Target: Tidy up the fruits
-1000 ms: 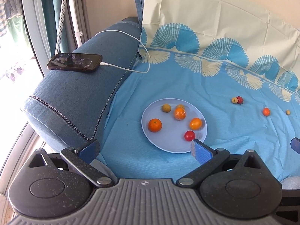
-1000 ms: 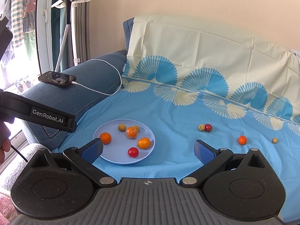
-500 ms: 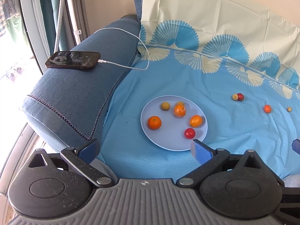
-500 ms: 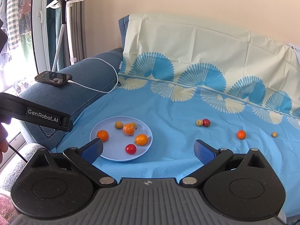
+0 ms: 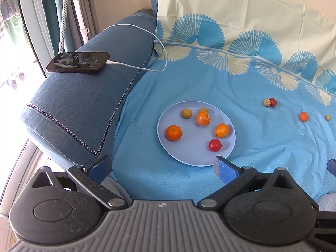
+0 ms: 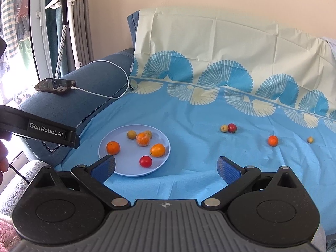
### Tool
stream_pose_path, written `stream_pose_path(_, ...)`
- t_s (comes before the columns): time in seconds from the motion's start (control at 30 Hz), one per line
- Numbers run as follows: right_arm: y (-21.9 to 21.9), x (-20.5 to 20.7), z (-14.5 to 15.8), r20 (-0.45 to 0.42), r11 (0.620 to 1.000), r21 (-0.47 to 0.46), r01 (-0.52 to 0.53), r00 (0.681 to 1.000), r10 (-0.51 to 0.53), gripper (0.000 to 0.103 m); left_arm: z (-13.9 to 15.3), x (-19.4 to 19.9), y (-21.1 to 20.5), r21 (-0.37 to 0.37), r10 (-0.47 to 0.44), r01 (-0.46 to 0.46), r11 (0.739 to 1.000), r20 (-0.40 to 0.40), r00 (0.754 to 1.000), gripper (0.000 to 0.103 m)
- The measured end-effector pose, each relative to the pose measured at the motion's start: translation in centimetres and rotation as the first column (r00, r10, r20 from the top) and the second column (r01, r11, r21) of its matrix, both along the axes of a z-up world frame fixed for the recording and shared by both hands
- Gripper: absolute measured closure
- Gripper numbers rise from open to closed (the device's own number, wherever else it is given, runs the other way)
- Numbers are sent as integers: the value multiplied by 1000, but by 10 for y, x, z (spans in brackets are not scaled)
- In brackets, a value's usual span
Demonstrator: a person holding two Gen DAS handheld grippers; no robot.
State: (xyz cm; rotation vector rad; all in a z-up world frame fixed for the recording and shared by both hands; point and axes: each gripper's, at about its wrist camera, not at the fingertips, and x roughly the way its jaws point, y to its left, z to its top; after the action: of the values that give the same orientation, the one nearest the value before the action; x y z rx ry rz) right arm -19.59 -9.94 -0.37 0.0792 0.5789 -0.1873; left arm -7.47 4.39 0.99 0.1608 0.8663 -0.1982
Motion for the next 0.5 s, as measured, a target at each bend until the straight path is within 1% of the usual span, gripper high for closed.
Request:
stream_pose_path(0.3, -15, 7, -10, -26, 998, 47, 28, 999, -27, 1, -3, 12, -18, 20, -15, 15, 1000, -17, 1000, 0)
stream_pose_path(0.5, -35, 10, -14, -34, 994, 68, 81, 996, -79, 1, -5, 23, -40, 27, -37, 37, 999, -26, 999, 0)
